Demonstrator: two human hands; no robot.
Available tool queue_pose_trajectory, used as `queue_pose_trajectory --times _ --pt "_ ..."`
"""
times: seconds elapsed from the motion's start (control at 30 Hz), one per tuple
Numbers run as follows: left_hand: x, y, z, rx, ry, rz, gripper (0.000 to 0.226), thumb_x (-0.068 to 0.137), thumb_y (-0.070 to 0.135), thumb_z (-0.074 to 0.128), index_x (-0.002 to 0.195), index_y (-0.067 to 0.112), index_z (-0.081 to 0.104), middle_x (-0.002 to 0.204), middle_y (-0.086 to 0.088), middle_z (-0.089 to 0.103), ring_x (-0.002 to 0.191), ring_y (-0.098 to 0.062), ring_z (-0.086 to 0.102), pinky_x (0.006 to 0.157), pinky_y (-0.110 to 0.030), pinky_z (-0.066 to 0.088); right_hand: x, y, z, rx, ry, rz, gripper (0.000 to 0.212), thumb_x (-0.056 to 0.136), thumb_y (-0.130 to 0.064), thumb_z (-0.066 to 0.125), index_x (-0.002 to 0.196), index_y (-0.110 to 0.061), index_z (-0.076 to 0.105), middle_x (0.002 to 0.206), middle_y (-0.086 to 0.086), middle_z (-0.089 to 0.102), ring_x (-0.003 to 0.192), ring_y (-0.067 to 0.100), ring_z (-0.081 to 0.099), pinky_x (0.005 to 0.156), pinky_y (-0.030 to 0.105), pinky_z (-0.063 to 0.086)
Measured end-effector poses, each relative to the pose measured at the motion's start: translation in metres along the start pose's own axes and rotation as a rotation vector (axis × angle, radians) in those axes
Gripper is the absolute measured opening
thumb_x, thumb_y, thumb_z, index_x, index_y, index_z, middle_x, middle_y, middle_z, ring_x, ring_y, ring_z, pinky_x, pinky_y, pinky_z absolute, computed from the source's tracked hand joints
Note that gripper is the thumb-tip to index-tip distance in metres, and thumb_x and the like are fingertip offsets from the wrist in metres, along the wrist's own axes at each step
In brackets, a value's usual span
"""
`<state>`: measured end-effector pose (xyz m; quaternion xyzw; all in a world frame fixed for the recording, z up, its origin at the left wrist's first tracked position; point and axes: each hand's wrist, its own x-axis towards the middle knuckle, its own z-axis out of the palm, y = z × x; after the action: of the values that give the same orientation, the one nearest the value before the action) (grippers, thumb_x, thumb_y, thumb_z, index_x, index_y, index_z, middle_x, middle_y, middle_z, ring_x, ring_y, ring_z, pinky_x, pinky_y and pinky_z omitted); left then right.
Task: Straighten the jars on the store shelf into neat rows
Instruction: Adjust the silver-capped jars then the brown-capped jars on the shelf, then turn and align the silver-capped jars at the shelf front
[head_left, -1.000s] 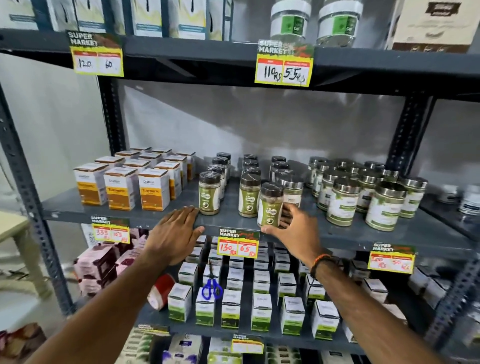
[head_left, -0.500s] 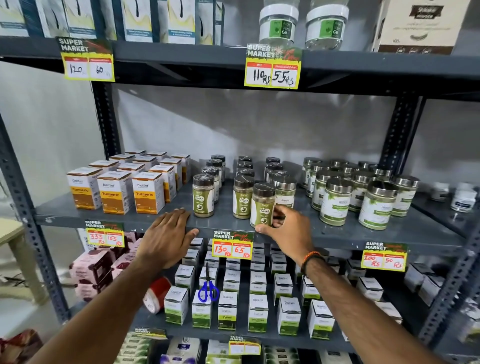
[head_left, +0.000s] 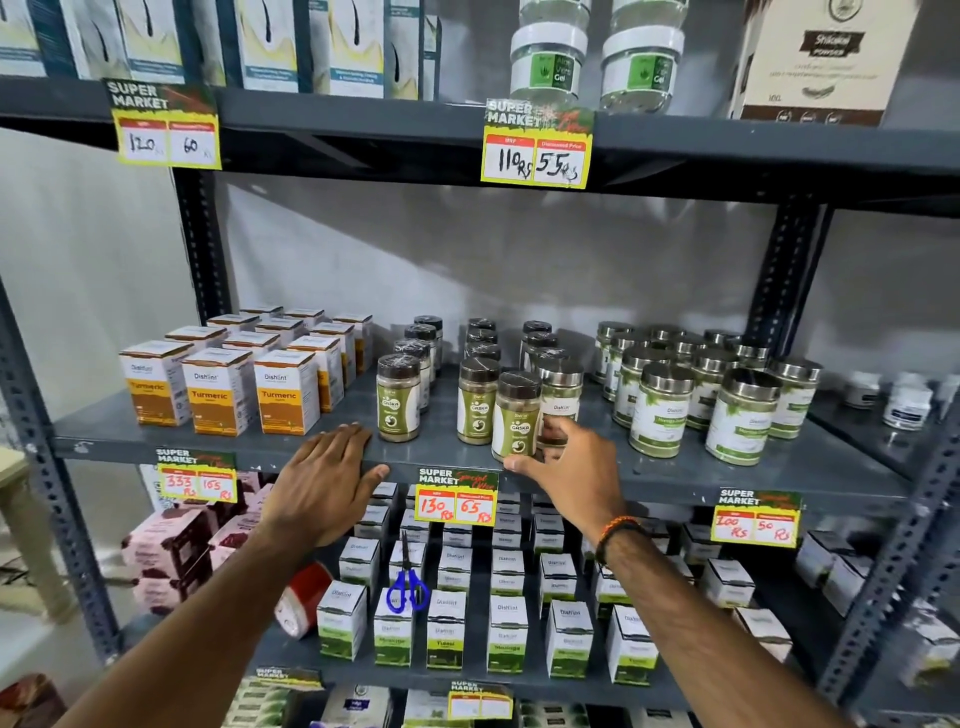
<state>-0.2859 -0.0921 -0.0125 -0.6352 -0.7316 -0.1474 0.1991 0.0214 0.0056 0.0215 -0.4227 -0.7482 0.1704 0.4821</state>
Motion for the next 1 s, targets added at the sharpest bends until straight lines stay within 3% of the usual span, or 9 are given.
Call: queue_pose_trajectory --times 0.17,0.33,0.43,0.53,0.6,0.67,0.8,0.9,1.0 --pt "0.001 -0.002 0.002 0.003 -0.001 0.0 0.082 0.1 0.066 0.01 0.154 0.011 0.038 0.158 -0.012 0.045 0.146 -0.026 0.039 0.123 -0.043 0.025 0.012 0.018 -0.036 0.042 0.266 -0.129 0.057 0.079 -0.048 0.078 0.126 -0.019 0.063 0.117 -0.002 0.068 0.097 0.011 0.07 0.069 0.01 0.053" --pt "0.001 -0.001 0.002 0.006 -0.004 0.001 0.082 0.1 0.066 0.01 0.154 0.011 0.039 0.158 -0.013 0.045 0.146 -0.026 0.039 0.123 -0.043 0.025 0.044 0.031 -0.047 -0.033 0.018 -0.084 0.101 0.076 -0.043 0.087 0.157 -0.037 0.026 0.158 -0.002 0.038 0.133 0.019 0.046 0.106 0.038 0.043" --pt "0.001 -0.001 0.002 0.003 -0.003 0.002 0.083 0.1 0.066 0.009 0.154 0.011 0.039 0.158 -0.012 0.045 0.146 -0.026 0.039 0.123 -0.043 0.026 0.051 0.033 -0.039 -0.067 -0.095 -0.082 0.108 0.074 -0.047 0.087 0.158 -0.041 0.018 0.16 -0.001 0.039 0.138 0.021 0.044 0.112 0.047 0.039" --pt "0.001 -0.002 0.003 0.004 -0.008 -0.001 0.083 0.1 0.067 0.009 0.155 0.012 0.037 0.159 -0.011 0.044 0.147 -0.025 0.038 0.123 -0.042 0.025 0.052 0.035 -0.032 -0.054 -0.088 -0.088 0.101 0.075 -0.037 0.089 0.155 -0.038 0.027 0.132 -0.006 0.063 0.1 0.005 0.067 0.097 0.039 0.054" --pt "0.002 -0.002 0.002 0.0 -0.019 -0.004 0.083 0.1 0.067 0.009 0.156 0.012 0.035 0.161 -0.011 0.041 0.148 -0.024 0.036 0.124 -0.042 0.023 0.053 0.037 -0.03 -0.049 -0.067 -0.094 0.099 0.075 -0.032 0.09 0.154 -0.036 0.029 0.118 -0.015 0.065 0.085 -0.006 0.064 0.086 0.032 0.057" --pt "0.002 -0.002 -0.001 -0.006 -0.036 -0.002 0.084 0.099 0.068 0.008 0.157 0.013 0.032 0.163 -0.011 0.038 0.15 -0.024 0.034 0.125 -0.042 0.021 0.053 0.037 -0.03 -0.048 -0.053 -0.099 0.099 0.074 -0.029 0.09 0.153 -0.033 0.03 0.108 -0.022 0.064 0.082 -0.01 0.061 0.081 0.028 0.058" --pt "-0.005 0.0 -0.016 -0.066 -0.052 -0.005 0.084 0.098 0.069 0.011 0.156 0.012 0.031 0.162 -0.012 0.039 0.148 -0.025 0.036 0.122 -0.043 0.027 0.048 0.032 -0.04 -0.021 -0.008 -0.114 0.098 0.075 -0.026 0.091 0.151 -0.034 0.031 0.135 -0.002 0.062 0.091 -0.008 0.06 0.075 0.011 0.046" --pt "-0.017 0.004 -0.032 -0.11 -0.002 -0.019 0.078 0.1 0.068 0.019 0.153 0.012 0.034 0.159 -0.012 0.042 0.144 -0.028 0.041 0.115 -0.047 0.037 0.043 0.024 -0.06 0.016 0.03 -0.13 0.095 0.075 -0.027 0.09 0.149 -0.04 0.032 0.133 -0.008 0.059 0.088 -0.008 0.063 0.077 0.015 0.052" --pt "-0.028 0.017 -0.049 -0.121 0.046 -0.015 0.078 0.1 0.067 0.02 0.153 0.011 0.033 0.158 -0.012 0.043 0.144 -0.028 0.041 0.115 -0.048 0.039 0.037 0.017 -0.083 0.013 0.055 -0.154 0.092 0.074 -0.028 0.09 0.146 -0.041 0.035 0.124 -0.014 0.055 0.086 -0.021 0.057 0.069 -0.001 0.042"
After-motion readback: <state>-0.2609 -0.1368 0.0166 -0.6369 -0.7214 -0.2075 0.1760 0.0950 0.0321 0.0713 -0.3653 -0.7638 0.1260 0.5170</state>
